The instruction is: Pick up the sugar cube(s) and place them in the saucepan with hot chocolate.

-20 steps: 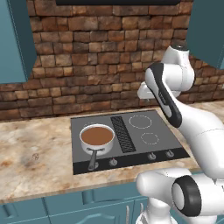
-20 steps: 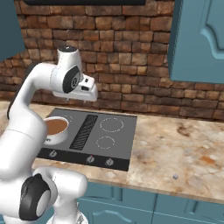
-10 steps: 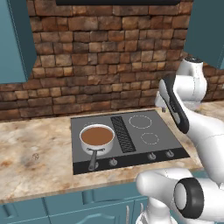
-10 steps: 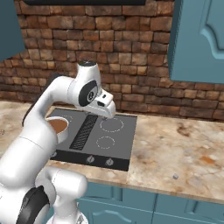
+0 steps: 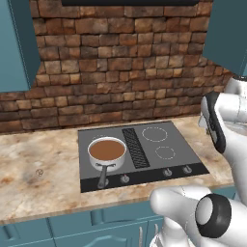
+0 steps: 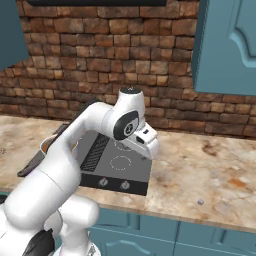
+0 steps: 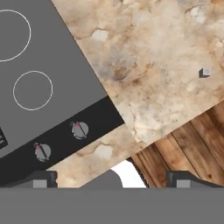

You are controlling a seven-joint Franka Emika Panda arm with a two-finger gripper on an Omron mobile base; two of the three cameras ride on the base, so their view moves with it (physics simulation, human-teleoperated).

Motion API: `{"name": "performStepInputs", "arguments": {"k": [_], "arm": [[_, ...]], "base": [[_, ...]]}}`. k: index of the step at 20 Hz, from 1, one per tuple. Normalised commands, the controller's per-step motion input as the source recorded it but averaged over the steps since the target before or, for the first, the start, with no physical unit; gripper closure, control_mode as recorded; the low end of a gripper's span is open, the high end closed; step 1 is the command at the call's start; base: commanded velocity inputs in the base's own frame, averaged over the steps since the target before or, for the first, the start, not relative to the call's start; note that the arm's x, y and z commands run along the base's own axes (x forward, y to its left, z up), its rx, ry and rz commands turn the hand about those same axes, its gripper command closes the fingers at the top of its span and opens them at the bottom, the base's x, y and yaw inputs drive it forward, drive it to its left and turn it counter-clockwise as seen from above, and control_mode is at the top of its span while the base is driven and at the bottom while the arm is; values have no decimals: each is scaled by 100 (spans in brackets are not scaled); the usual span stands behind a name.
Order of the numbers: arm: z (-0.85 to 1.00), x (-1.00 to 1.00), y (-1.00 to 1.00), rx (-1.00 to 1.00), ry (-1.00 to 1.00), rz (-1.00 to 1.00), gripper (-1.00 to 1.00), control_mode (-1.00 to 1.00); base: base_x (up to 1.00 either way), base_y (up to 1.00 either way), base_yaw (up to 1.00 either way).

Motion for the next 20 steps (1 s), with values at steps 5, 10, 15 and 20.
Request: {"name": "performStepInputs", "arguments": {"k": [5,10,15,20], "arm": [[-33,-4,-82,1,3,-14,-100,-100],[-17,0,-82,1,5,-4,-100,-100],[-12,0,-61,0,1,-2,-100,-100],[-31,1,-44,0,10,-8,-100,-100]], "base": [[0,0,0],[0,0,0],[0,0,0],[0,0,0]]}}
